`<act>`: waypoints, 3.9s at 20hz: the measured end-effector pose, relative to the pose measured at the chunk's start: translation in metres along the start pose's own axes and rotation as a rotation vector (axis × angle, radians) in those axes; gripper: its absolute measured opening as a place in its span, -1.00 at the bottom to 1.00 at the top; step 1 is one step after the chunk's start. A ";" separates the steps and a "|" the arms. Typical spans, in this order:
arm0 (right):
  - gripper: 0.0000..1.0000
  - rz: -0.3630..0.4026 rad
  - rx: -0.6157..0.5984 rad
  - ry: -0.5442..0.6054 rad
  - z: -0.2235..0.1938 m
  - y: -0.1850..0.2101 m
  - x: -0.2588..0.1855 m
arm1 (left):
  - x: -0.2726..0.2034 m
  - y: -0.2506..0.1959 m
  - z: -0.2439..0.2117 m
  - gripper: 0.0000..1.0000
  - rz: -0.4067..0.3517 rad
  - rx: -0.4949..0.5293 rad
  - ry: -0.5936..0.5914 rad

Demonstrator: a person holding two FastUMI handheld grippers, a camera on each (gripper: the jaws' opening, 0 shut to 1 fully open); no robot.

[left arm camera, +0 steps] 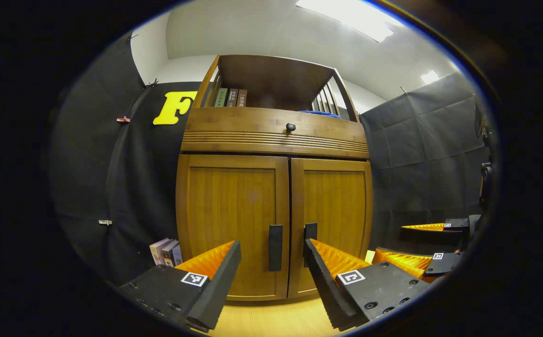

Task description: Open the right door of the double-door shoe cabinet with the right hand, and open the left door with the left hand.

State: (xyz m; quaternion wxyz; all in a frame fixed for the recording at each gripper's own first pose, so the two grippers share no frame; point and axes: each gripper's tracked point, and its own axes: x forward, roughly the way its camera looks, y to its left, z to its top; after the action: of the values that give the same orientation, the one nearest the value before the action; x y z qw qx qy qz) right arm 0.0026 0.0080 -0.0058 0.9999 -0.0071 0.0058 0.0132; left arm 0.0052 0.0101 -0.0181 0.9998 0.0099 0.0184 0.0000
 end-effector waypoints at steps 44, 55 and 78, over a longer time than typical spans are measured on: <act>0.94 -0.079 0.026 0.027 -0.030 0.010 0.130 | -0.051 0.050 -0.021 0.71 0.035 0.040 -0.011; 0.91 -0.159 0.063 0.086 -0.073 -0.012 0.201 | -0.065 0.086 -0.036 0.72 0.109 0.039 0.025; -0.48 -0.112 0.003 0.165 -0.080 -0.015 0.170 | -0.093 0.084 -0.024 0.70 0.162 0.036 0.007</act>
State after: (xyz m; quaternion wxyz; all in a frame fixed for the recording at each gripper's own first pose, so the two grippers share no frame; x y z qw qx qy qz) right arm 0.1718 -0.0034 -0.0876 0.9952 -0.0072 0.0875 -0.0435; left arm -0.0884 0.0940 -0.0372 0.9961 0.0292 0.0210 0.0809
